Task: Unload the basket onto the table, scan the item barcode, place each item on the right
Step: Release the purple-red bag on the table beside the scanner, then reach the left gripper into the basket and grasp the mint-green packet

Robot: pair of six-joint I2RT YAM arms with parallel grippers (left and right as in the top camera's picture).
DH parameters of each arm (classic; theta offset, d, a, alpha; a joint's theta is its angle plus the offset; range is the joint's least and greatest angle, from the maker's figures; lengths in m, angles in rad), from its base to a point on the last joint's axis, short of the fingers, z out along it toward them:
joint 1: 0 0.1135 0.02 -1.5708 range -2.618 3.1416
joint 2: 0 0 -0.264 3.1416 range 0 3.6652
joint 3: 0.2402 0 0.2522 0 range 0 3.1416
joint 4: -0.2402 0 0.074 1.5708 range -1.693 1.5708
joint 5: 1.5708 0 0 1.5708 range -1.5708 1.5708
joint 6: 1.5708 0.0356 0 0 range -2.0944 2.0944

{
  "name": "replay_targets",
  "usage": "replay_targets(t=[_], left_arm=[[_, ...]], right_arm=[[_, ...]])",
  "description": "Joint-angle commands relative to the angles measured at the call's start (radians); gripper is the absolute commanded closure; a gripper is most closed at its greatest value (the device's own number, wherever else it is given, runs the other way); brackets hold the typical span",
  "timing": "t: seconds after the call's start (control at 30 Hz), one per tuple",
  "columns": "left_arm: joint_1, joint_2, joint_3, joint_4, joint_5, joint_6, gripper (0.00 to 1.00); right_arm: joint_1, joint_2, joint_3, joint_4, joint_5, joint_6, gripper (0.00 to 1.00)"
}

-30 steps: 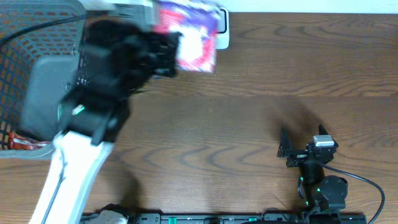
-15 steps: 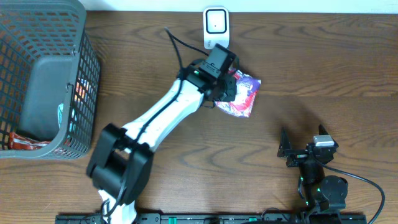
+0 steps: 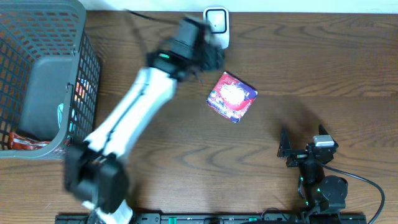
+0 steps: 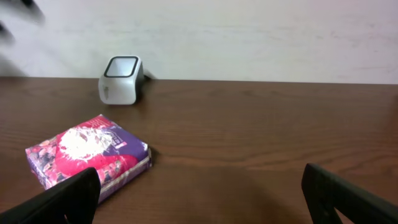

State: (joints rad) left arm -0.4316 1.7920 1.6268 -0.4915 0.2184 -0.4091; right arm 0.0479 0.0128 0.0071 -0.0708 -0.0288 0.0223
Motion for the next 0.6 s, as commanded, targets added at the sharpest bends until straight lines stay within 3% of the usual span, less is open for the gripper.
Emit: replay_targets(t=[0.0,0.2,0.37,0.47,0.5,0.57], left_arm=[[0.160,-0.192,0.065,0.006,-0.032,0.106,0.28],[0.559,-0.357,0.065,-0.017,-0.063,0.105,0.28],[0.892,-0.352,0.064,-0.106,-0.063,0.106,0.28],[1.009,-0.308,0.063,-0.212,-0.063,0.106,0.28],[1.054,-0.269,0.055,-0.264,-0.063,0.126,0.36],[1.070,-0.221,0.032,-0.301,-0.063,0.186,0.38]], right_arm=[[-0.007,-0.004,-0.002,-0.004,0.004,0.014,0.01],[-0.007,-0.004,-0.002,-0.004,0.004,0.014,0.01],[-0.007,-0.004,-0.002,-0.004,0.004,0.014,0.01],[-0.007,-0.004,-0.002,-0.004,0.004,0.014,0.01],[-0.007,-0.004,-0.002,-0.004,0.004,0.014,0.01],[-0.007,-0.004,-0.002,-0.004,0.004,0.014,0.01]])
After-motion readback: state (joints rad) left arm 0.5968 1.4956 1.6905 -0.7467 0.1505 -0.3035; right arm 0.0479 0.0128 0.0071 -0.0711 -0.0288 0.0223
